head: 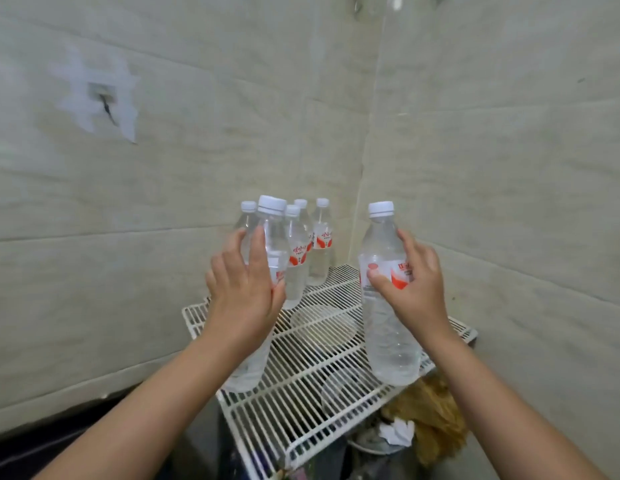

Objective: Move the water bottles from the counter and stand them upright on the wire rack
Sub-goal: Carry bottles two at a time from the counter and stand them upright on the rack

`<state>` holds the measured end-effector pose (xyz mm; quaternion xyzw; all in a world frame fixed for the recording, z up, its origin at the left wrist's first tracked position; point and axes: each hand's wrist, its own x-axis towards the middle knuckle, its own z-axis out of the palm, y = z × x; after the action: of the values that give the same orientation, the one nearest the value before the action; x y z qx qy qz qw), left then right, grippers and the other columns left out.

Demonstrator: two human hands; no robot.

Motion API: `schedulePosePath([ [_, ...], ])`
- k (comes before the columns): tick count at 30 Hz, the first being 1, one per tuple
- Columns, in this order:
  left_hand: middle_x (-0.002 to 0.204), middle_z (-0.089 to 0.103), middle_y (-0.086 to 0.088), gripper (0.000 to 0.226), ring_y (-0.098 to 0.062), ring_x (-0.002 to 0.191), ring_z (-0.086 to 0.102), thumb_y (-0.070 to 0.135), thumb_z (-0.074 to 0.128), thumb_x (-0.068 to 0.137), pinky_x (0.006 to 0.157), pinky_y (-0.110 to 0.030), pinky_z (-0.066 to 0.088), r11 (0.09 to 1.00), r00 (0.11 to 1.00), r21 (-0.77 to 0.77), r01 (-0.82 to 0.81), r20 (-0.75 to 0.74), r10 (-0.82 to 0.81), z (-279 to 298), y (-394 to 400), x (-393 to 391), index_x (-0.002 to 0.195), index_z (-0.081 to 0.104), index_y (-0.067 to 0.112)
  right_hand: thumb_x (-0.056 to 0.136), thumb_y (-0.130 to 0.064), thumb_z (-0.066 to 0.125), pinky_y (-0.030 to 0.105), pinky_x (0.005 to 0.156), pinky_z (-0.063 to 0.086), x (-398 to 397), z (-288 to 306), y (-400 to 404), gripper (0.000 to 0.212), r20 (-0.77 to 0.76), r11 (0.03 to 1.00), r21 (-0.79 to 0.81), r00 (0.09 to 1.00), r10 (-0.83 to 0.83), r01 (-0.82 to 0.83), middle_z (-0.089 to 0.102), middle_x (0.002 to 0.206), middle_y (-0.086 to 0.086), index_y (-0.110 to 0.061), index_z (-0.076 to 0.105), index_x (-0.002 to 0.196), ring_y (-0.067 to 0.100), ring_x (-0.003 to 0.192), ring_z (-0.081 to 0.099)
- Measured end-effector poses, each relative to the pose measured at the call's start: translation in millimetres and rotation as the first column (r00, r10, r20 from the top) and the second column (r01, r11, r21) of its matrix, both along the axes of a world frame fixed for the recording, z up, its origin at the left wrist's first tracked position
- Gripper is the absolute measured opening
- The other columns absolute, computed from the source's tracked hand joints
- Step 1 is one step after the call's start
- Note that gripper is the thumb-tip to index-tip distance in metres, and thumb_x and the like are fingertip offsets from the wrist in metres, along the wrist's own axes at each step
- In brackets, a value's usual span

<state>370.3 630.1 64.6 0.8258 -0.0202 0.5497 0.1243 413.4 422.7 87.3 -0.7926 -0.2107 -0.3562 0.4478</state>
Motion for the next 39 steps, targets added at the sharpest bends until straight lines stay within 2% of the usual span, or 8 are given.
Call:
schedulePosePath([
  [10,0.132,0.016,-0.002,0.059,-0.028,0.123,0.025,0.049,0.033,0.077,0.097,-0.06,0.033,0.953,0.983,-0.277,-0.121,-0.167,0.077,-12,-71,109,0.129,0.018,0.026,0.074,-0.009,0.074,-0.004,0.07,0.037,154,-14,-12,0.061,0.034,0.971,-0.024,0.971,0.238,-0.237,0.031,0.108,0.001,-0.008,0.045,0.129,0.012,0.093,0.04],
  [13,0.148,0.008,-0.021,0.07,-0.031,0.137,0.009,0.057,0.036,0.08,0.113,-0.052,0.017,0.901,0.953,-0.414,-0.127,-0.303,-0.005,-18,-82,125,0.133,-0.001,0.031,0.071,-0.009,0.077,0.006,0.075,0.035,174,-24,-9,0.067,0.027,0.967,-0.006,0.967,0.254,-0.254,0.035,0.11,0.009,-0.005,0.043,0.128,0.014,0.095,0.038],
  [16,0.151,-0.001,-0.018,0.082,-0.03,0.142,0.004,0.036,0.052,0.091,0.118,-0.041,0.009,0.879,0.912,-0.437,-0.189,-0.41,-0.008,-28,-85,129,0.142,-0.011,0.025,0.067,-0.013,0.081,0.026,0.075,0.042,183,-42,-8,0.077,0.019,0.947,-0.058,0.949,0.316,-0.315,0.042,0.115,0.022,-0.026,0.031,0.124,0.017,0.096,0.039],
  [22,0.136,0.013,0.001,0.08,-0.047,0.128,0.034,0.021,0.077,0.072,0.102,-0.049,0.031,0.961,0.958,-0.223,-0.163,-0.268,0.1,-42,-87,123,0.125,0.018,0.034,0.06,-0.021,0.086,0.027,0.077,0.038,181,-48,-21,0.083,0.038,0.961,-0.148,0.969,0.243,-0.235,0.047,0.113,0.029,-0.026,0.028,0.118,0.029,0.094,0.05],
  [25,0.142,0.021,-0.023,0.082,-0.04,0.131,0.029,0.033,0.073,0.075,0.107,-0.052,0.03,0.924,0.946,-0.336,-0.183,-0.317,0.072,-39,-91,117,0.133,0.016,0.025,0.066,-0.028,0.082,0.025,0.083,0.034,174,-47,-31,0.083,-0.069,0.954,-0.168,0.968,0.239,-0.248,0.04,0.125,0.024,-0.01,0.035,0.132,0.027,0.107,0.046],
  [29,0.132,0.041,-0.017,0.084,-0.032,0.116,0.047,0.059,0.035,0.072,0.099,-0.054,0.042,0.831,0.968,-0.542,-0.127,-0.251,-0.015,-16,-82,105,0.14,0.027,0.01,0.07,-0.045,0.059,0.025,0.087,0.032,172,-34,-41,0.073,-0.188,0.934,-0.123,0.932,0.31,-0.335,0.043,0.12,0.013,-0.002,0.041,0.127,0.018,0.104,0.041],
  [35,0.116,0.056,-0.001,0.031,-0.023,0.113,0.054,0.004,0.046,0.093,0.099,-0.042,0.044,0.726,0.82,-0.67,0.153,-0.324,-0.472,33,-64,107,0.118,0.048,0.022,0.088,0.005,0.05,0.04,0.108,0.035,192,26,-44,0.057,-0.488,0.731,0.06,0.619,0.615,-0.679,0.045,0.127,0.007,-0.011,0.03,0.139,0.02,0.123,0.042],
  [39,0.108,0.062,-0.007,0.032,-0.026,0.105,0.06,-0.001,0.06,0.085,0.098,-0.041,0.047,0.672,0.807,-0.729,0.127,-0.318,-0.498,41,-59,106,0.113,0.053,0.012,0.088,0.008,0.049,0.019,0.091,0.043,193,37,-38,0.052,-0.484,0.674,-0.046,0.606,0.631,-0.738,0.05,0.129,0.01,-0.007,0.038,0.137,0.015,0.113,0.047],
])
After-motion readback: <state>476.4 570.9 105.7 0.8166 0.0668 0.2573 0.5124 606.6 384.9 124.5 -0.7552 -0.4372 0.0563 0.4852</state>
